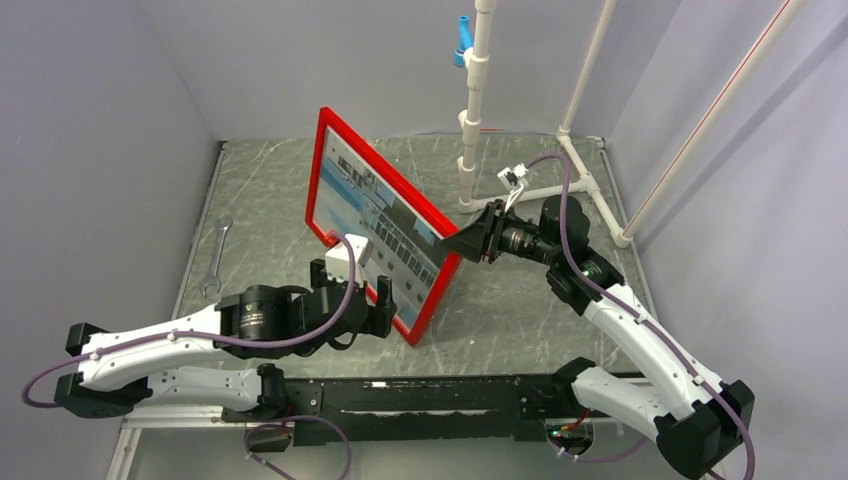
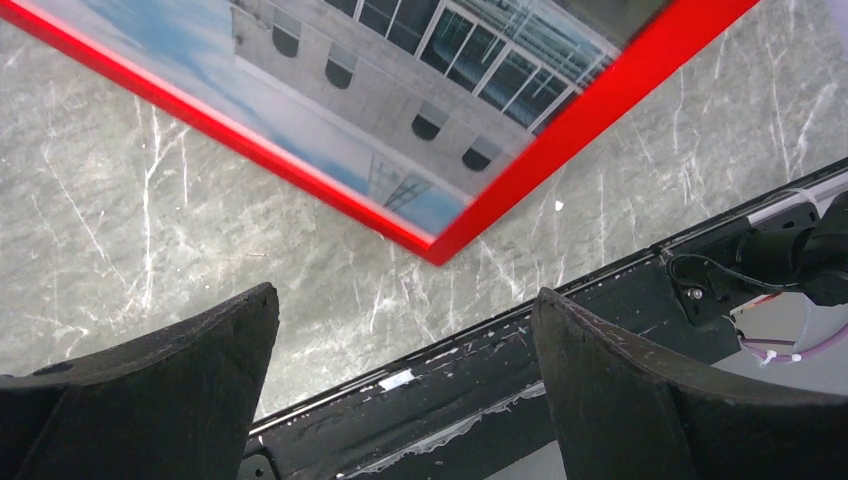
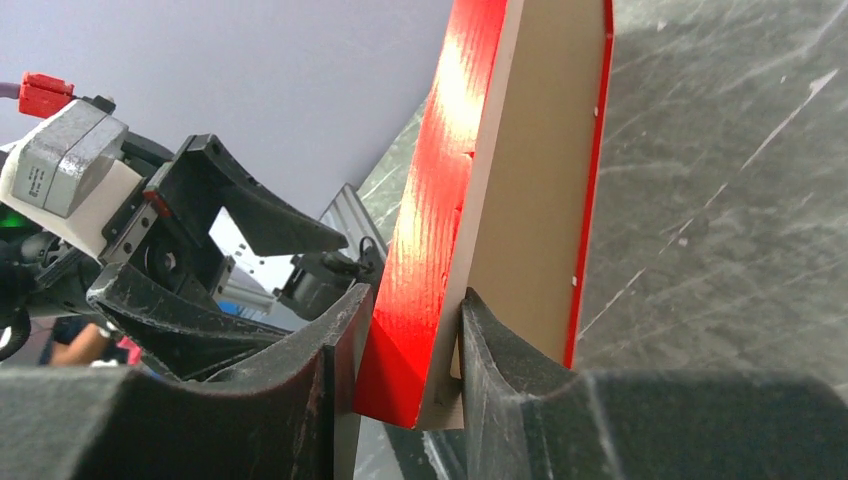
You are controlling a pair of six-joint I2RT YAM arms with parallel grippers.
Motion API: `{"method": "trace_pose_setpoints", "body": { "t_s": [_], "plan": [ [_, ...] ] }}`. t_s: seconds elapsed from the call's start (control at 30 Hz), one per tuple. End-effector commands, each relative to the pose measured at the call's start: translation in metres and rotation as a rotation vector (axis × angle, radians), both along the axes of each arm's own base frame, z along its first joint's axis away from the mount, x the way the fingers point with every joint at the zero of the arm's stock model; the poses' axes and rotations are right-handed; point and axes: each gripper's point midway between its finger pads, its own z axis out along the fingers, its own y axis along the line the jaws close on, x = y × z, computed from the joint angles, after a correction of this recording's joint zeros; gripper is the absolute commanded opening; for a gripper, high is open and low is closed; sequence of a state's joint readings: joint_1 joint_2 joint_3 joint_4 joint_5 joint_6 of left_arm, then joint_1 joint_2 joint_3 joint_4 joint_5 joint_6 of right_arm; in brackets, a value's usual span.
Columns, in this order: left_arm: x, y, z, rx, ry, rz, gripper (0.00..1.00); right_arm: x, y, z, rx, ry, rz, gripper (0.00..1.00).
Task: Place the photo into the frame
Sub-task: Turn over the photo frame at the center of the board.
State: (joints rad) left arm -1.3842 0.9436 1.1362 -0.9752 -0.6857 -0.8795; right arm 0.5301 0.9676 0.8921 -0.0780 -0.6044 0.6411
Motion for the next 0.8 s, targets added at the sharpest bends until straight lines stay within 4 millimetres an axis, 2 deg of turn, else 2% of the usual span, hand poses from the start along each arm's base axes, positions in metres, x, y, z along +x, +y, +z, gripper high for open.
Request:
{"method": "trace_pose_setpoints", "body": {
  "t_s": [0.0,0.17,0.43,0.77],
  "plan": [
    [0.000,-0.014,-0.007,-0.048,0.048,-0.005,0.99,-0.036,0.000,-0.066,-0.067,0.294,0.120,0.00],
    [0.002,-0.020,-0.021,-0.045,0.094,-0.009,0.99,-0.038,-0.005,-0.094,-0.076,0.364,0.127,0.00],
    [0.004,-0.013,-0.045,-0.027,0.150,0.045,0.99,-0.026,-0.025,-0.148,-0.227,0.400,0.005,0.00],
    [0.004,0.020,-0.112,-0.009,0.301,0.196,0.99,-0.019,-0.049,-0.228,-0.366,0.468,-0.135,0.00]
  ]
}}
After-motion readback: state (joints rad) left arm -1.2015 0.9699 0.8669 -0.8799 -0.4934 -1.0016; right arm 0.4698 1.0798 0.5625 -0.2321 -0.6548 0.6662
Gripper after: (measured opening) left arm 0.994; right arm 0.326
